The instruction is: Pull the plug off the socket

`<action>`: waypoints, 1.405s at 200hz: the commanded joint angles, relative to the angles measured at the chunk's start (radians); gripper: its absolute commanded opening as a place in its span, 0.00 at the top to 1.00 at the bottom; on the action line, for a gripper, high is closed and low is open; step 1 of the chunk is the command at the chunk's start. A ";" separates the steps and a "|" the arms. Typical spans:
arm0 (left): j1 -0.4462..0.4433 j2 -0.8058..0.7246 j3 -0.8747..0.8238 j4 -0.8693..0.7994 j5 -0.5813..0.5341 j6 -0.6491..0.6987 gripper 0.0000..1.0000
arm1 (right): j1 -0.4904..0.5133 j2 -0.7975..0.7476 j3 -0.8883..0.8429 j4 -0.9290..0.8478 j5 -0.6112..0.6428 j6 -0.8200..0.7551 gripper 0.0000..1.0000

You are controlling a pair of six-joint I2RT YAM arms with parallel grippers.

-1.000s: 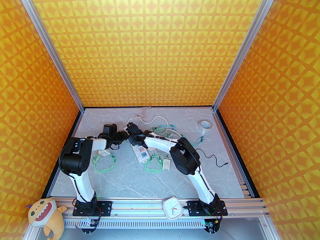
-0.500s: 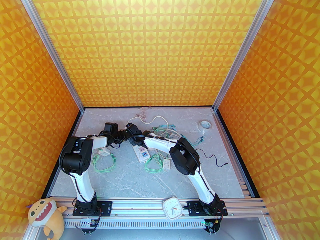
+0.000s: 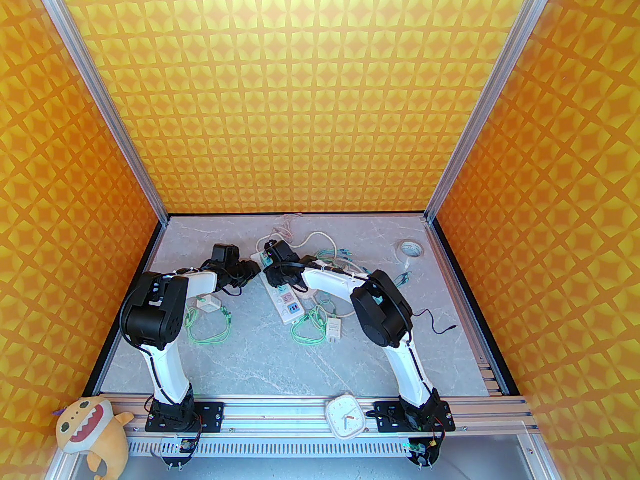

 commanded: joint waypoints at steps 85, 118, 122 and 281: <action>-0.008 0.036 0.001 -0.098 -0.038 0.020 0.65 | 0.071 -0.132 -0.015 -0.027 0.209 -0.043 0.91; -0.008 0.024 -0.004 -0.104 -0.048 0.027 0.65 | 0.044 -0.255 -0.091 -0.005 0.229 -0.012 0.91; -0.009 0.024 -0.003 -0.104 -0.048 0.027 0.65 | 0.036 -0.274 -0.104 0.000 0.228 -0.005 0.91; -0.012 0.008 -0.014 -0.100 -0.048 0.032 0.63 | -0.426 -0.952 -0.581 -0.009 0.329 0.073 0.88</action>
